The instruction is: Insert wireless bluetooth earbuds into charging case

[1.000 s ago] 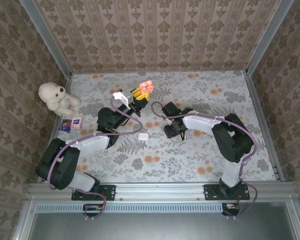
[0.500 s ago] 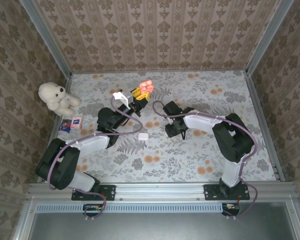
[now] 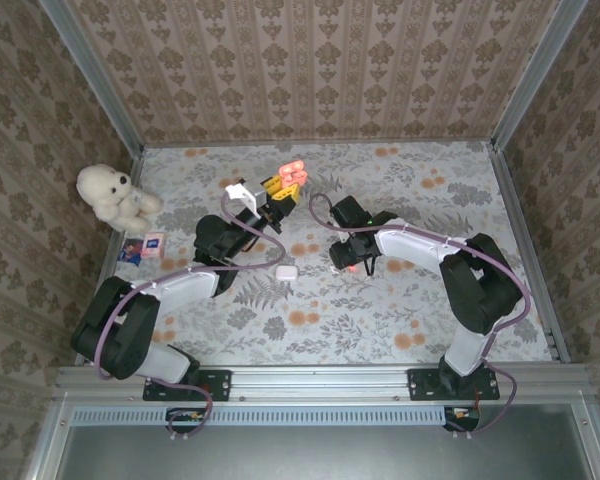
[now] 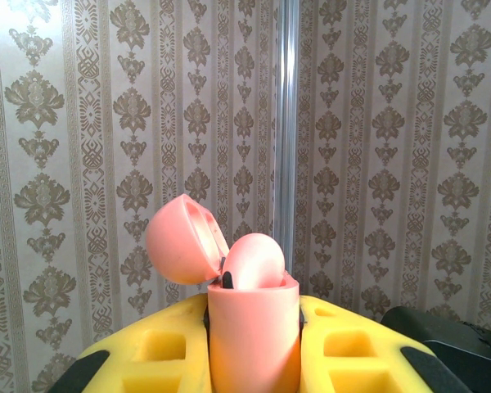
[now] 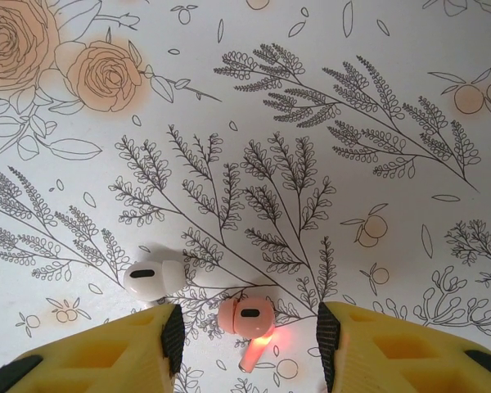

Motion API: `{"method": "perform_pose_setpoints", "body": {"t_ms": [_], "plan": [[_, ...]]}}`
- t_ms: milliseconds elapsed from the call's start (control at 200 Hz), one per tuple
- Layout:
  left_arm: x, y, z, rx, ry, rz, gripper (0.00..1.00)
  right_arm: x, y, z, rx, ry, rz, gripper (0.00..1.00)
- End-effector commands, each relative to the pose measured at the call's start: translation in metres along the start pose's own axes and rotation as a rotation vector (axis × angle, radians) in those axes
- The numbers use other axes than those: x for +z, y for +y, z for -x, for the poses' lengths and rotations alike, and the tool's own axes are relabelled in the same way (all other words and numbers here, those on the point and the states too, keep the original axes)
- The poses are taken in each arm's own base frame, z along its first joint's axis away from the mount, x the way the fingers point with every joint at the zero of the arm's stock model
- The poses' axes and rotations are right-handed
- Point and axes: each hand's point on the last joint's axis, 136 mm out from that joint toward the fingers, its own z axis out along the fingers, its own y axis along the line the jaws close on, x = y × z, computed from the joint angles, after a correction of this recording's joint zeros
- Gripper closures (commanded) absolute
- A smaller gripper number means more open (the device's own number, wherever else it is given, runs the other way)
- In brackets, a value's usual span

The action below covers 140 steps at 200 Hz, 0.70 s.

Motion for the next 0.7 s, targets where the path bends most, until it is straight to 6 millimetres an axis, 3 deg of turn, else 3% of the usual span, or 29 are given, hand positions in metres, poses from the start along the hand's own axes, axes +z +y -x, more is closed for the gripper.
{"method": "perform_pose_setpoints", "body": {"t_ms": [0,695], "plan": [[0.004,-0.004,0.019,0.012,-0.057,-0.01,1.0,0.003,-0.006,-0.01,0.02,0.039,-0.027,0.5],[0.004,-0.003,0.018,0.008,-0.055,-0.01,1.0,0.027,-0.007,-0.022,0.02,0.106,-0.073,0.52]]}}
